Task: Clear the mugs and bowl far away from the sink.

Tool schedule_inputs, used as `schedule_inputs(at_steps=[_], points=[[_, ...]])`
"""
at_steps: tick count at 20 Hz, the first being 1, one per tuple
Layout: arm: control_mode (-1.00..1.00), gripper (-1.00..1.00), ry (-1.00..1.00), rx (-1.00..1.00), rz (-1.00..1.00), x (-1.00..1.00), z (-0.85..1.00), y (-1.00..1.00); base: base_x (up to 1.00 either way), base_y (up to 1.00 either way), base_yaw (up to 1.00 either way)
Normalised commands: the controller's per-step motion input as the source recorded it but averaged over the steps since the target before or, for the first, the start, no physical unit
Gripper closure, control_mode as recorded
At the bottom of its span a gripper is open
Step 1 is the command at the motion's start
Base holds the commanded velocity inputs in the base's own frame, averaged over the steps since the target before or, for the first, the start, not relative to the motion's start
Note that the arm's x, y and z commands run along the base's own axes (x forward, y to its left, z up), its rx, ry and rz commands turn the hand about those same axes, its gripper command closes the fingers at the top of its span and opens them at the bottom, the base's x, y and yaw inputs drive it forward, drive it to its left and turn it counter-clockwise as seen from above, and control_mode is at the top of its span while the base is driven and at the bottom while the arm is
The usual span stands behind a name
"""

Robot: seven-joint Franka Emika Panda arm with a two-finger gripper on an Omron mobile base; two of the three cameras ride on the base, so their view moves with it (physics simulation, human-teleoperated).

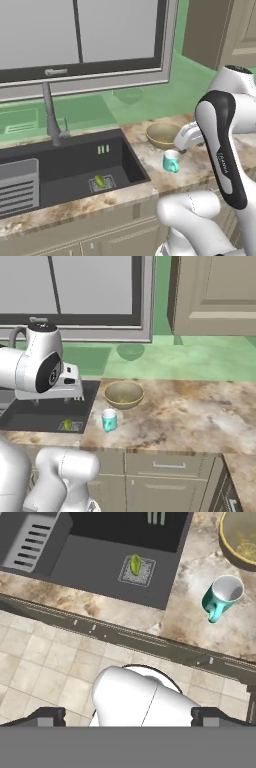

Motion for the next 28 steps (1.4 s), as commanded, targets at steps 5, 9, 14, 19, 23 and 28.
schedule_inputs(at_steps=[5,9,14,19,23,28], points=[[1.0,-1.0,0.0,0.0,0.0,0.0,0.0,0.0,0.0,-0.46,-0.13],[1.0,-1.0,0.0,0.0,0.0,0.0,0.0,0.0,0.0,-0.51,-0.22],[-1.0,-1.0,0.01,0.0,-0.13,0.01,-0.18,0.0,0.0,-0.13,-0.12],[-1.0,-1.0,0.0,0.0,-0.19,0.0,-0.41,0.04,0.0,0.0,0.0],[-1.0,-1.0,0.0,-0.02,-0.08,0.0,-0.56,0.41,0.0,0.0,0.0],[-1.0,-1.0,0.06,0.0,-0.08,0.02,-0.54,0.16,0.0,0.0,0.0]])
